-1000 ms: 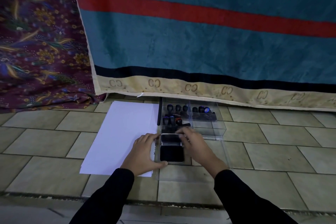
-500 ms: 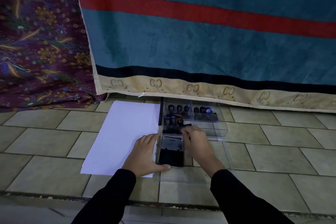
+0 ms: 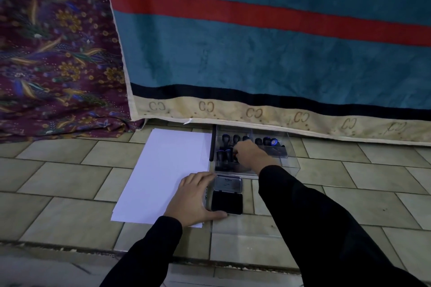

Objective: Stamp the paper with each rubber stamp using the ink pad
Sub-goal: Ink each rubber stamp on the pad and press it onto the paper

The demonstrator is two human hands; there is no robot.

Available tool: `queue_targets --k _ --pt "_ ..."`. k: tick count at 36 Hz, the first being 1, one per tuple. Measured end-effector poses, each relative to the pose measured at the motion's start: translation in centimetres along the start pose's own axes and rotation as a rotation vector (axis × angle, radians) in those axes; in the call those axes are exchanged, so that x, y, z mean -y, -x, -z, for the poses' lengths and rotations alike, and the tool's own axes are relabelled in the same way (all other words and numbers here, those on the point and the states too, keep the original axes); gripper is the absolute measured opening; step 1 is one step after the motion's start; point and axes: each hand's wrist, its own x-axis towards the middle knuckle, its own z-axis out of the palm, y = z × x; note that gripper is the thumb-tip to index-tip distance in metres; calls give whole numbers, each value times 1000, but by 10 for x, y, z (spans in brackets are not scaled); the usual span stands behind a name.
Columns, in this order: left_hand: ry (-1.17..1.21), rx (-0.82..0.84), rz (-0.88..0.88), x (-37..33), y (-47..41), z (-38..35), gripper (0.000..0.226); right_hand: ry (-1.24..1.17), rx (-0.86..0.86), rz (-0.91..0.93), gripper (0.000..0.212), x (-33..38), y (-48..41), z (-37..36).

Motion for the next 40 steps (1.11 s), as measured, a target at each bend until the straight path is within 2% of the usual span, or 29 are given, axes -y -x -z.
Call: queue_targets --k 7,12,19,30,34,37,40 --pt "-2 -11 -2 -1 0 1 107 -56 -49 -27 18 0 0 0" --pt "21 -18 -2 -1 2 1 107 -216 -125 -52 15 -8 3 7" --pt "50 -33 0 -2 2 1 104 -429 -251 -44 23 -24 11 18" --pt "45 -33 6 -3 3 1 102 -577 -376 -62 14 -28 33 21" --pt "45 -31 6 -3 3 0 103 -653 -454 -34 21 -17 56 27" --pt "52 -32 7 -3 3 0 104 -702 -404 11 32 -4 82 18" --pt "38 -39 1 -3 4 0 105 -651 -310 90 32 8 104 0"
